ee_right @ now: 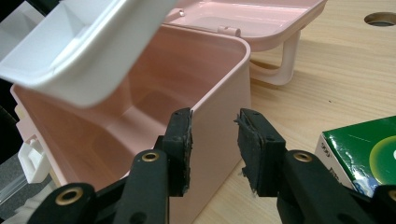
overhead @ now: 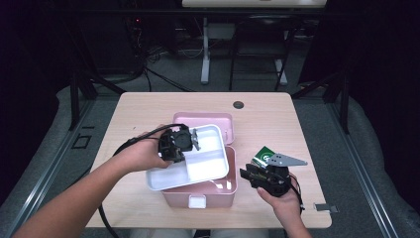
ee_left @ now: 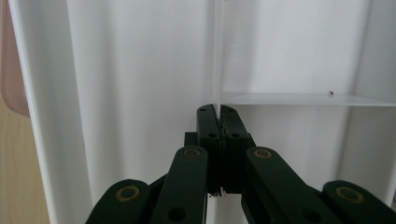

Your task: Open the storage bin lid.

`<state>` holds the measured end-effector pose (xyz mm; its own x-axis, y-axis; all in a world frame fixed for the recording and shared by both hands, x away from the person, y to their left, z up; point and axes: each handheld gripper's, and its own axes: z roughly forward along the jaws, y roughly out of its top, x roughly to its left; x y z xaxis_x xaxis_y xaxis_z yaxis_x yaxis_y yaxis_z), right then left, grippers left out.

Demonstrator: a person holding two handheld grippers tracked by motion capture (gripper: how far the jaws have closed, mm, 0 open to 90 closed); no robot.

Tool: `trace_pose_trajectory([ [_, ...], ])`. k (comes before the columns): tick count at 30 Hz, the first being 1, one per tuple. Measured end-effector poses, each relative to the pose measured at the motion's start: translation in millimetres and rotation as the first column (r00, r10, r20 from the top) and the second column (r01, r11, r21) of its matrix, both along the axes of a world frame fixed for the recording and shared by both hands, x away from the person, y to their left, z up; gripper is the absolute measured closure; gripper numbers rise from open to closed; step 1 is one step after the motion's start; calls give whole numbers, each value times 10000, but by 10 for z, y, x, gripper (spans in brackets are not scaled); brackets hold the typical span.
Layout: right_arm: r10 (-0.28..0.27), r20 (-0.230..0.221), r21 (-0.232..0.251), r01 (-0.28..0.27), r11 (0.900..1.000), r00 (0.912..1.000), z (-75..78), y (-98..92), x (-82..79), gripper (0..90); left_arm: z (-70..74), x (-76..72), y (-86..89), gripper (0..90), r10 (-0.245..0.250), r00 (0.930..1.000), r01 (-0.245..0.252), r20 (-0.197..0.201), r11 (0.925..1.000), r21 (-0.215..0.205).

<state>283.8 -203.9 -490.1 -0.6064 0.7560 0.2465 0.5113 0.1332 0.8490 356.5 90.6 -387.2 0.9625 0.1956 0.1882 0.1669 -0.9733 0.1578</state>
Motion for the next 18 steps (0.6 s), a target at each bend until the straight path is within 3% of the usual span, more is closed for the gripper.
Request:
trace_pose_trajectory([
  [6, 14, -37, -10, -14, 10000, 10000, -7, 9, 0, 642, -8, 88, 270, 891, 1146, 9928, -1149, -343, 9934, -57],
  [10, 34, -27, -31, -34, 10000, 10000, -15, 13, 3, 639, -8, 134, 526, 891, 1946, 9793, -1959, -555, 9805, -177],
  [15, -8, -92, 7, 8, 10000, 10000, -21, 9, 8, 637, -25, 179, 838, 891, 2825, 9573, -2850, -620, 9579, -348],
  [18, 12, -36, -37, -12, 10000, 10000, -20, 13, 8, 633, -41, 223, 1032, 891, 3413, 9379, -3440, -616, 9381, -397],
])
